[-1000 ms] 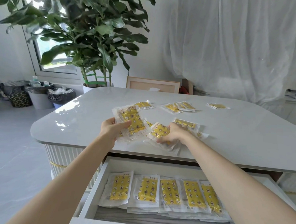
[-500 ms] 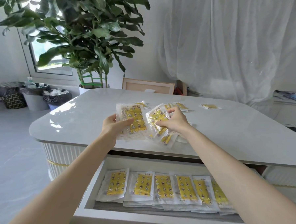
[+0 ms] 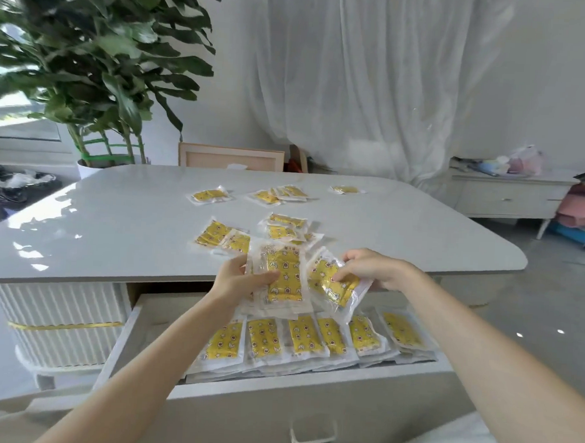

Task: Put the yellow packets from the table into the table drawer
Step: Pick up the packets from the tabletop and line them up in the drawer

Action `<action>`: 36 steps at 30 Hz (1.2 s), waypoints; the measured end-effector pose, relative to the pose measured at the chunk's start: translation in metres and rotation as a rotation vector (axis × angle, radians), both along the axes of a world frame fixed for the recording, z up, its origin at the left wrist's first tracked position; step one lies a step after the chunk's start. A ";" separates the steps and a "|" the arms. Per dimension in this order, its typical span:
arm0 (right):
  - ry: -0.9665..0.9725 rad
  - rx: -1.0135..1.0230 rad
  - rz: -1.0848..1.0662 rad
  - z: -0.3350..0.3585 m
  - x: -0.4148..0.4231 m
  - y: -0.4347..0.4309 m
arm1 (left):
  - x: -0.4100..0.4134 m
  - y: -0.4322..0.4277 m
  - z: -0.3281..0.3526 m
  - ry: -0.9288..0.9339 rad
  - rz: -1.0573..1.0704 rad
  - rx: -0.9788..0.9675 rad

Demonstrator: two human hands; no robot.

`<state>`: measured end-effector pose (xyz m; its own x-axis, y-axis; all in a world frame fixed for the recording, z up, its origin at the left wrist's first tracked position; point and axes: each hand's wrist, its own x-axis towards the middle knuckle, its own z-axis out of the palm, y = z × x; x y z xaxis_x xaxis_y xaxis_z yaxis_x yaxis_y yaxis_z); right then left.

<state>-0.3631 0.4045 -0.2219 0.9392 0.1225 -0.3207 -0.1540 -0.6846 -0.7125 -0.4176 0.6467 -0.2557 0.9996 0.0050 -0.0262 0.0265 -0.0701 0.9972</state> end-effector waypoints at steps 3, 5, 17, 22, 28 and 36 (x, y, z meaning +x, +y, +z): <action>0.195 -0.074 0.031 -0.013 -0.007 -0.027 | 0.004 -0.017 -0.017 0.059 -0.009 0.044; 0.263 -0.119 0.014 -0.022 -0.009 -0.044 | 0.008 -0.030 -0.025 0.085 -0.036 0.097; 0.216 -0.105 -0.526 -0.073 0.008 -0.116 | 0.036 -0.099 -0.056 0.404 -0.252 0.119; 0.194 -0.191 -0.544 -0.077 0.016 -0.112 | 0.051 -0.106 -0.071 0.573 -0.240 0.004; 0.040 -0.440 -0.507 -0.102 0.015 -0.112 | 0.057 -0.108 -0.076 0.607 -0.208 -0.073; -0.085 -0.496 -0.165 -0.108 0.013 -0.106 | 0.057 -0.104 -0.081 0.531 -0.151 -0.032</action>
